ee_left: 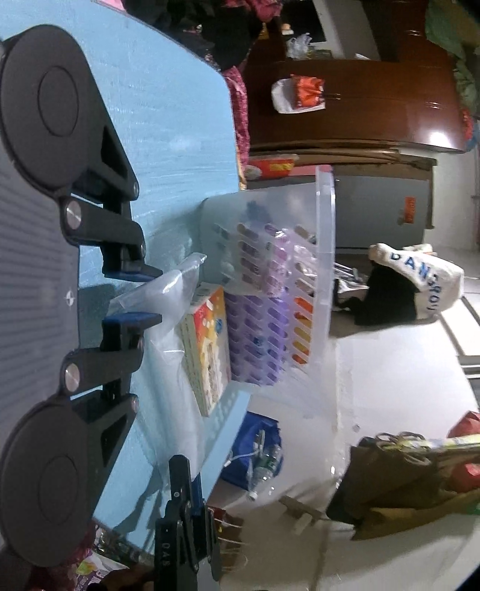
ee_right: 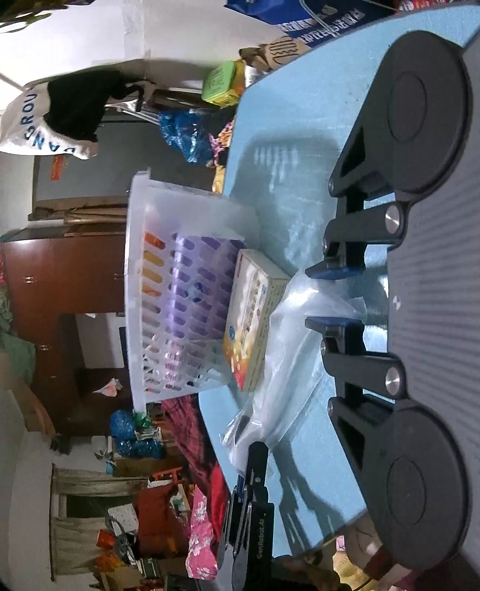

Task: Organize objects
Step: 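Close the right gripper on the clear plastic bag beside the basket, then lift the plastic bag with the right gripper and carry it over the basket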

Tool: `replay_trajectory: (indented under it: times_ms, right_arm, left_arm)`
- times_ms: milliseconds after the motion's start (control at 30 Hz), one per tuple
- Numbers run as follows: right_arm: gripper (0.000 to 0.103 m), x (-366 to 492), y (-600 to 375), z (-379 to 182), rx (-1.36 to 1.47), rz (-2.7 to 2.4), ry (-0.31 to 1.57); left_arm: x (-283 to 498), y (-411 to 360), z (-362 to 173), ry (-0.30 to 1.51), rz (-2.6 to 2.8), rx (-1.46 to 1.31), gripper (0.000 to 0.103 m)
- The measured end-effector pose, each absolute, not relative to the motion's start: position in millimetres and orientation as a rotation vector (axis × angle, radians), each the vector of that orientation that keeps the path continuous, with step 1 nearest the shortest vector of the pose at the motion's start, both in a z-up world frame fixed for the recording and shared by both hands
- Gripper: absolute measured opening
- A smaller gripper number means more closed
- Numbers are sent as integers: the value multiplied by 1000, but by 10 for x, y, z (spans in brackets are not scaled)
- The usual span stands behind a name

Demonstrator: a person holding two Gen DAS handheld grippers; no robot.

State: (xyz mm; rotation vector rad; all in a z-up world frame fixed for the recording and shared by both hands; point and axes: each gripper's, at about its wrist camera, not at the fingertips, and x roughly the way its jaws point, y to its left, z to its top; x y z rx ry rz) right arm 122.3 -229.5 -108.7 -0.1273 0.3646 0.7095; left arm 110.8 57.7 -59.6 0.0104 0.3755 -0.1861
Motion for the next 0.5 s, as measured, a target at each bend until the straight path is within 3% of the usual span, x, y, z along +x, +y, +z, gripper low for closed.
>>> replay_trajectory:
  times_ms: [500]
  right_arm:
    - [21,1084,-2317,-907,-138,711,282]
  left_arm:
    - [945,615,-410,266,-215,-8,20]
